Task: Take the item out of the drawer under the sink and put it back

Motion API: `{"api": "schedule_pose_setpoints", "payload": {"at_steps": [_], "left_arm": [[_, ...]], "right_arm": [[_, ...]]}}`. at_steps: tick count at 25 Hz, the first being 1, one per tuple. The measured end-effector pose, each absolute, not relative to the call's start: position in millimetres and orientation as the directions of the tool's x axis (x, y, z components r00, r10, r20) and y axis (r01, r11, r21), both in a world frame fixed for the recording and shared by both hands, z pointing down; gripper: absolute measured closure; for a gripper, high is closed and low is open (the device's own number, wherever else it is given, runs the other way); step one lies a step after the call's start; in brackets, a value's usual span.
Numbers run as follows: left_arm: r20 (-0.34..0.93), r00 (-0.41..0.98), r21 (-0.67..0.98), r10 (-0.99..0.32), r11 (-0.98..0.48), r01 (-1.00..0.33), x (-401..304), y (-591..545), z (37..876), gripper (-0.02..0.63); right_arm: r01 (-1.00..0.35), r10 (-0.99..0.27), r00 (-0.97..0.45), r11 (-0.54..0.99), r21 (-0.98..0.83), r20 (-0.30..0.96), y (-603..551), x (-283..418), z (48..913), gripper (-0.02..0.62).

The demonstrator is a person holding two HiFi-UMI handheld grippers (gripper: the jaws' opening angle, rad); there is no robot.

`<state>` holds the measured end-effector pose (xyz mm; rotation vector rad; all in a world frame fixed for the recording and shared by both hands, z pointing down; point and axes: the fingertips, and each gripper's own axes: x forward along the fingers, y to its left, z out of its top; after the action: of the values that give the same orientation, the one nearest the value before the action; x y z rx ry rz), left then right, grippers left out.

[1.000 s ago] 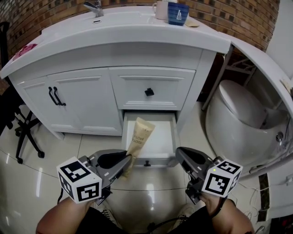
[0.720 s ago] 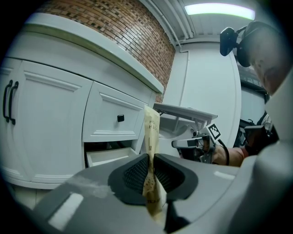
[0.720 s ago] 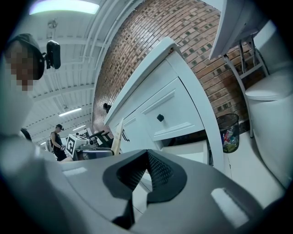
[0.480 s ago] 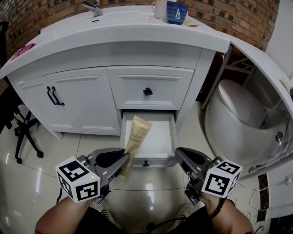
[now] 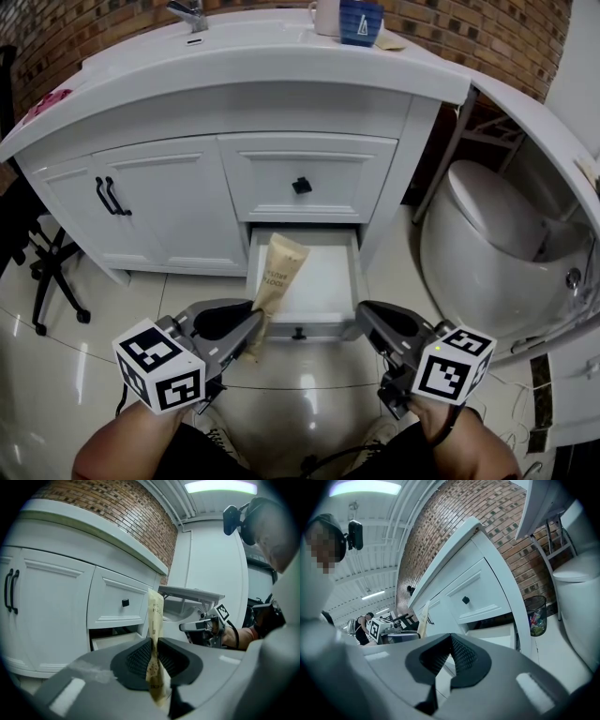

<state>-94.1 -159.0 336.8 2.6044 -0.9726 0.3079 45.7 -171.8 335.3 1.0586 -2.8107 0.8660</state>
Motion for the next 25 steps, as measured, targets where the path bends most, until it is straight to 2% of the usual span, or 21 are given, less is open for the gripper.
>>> {"api": "schedule_pose_setpoints", "payload": {"at_steps": [6, 9, 18, 21, 25], "left_arm": [[0.318, 0.695, -0.002, -0.645, -0.733, -0.680, -91, -172, 321, 0.551], [0.296, 0.698, -0.042, -0.652, -0.739, -0.672, -88, -189, 307, 0.551], [0.385, 0.641, -0.150, -0.664, -0.730, -0.667, -79, -253, 323, 0.551], [0.438, 0.630, -0.156, -0.641, -0.744, -0.649, -68, -272, 342, 0.551], [0.585, 0.579, -0.200, -0.568, -0.793, -0.575, -57, -290, 388, 0.548]], "right_arm": [[-0.612, -0.601, -0.773, 0.624, -0.485, 0.202, -170, 44, 335, 0.591], [-0.613, -0.601, -0.773, 0.625, -0.484, 0.204, -171, 42, 336, 0.591], [-0.618, -0.608, -0.767, 0.617, -0.487, 0.203, -173, 44, 336, 0.591], [-0.619, -0.616, -0.764, 0.615, -0.489, 0.192, -174, 46, 333, 0.591], [-0.627, -0.633, -0.752, 0.602, -0.495, 0.183, -178, 49, 331, 0.591]]}}
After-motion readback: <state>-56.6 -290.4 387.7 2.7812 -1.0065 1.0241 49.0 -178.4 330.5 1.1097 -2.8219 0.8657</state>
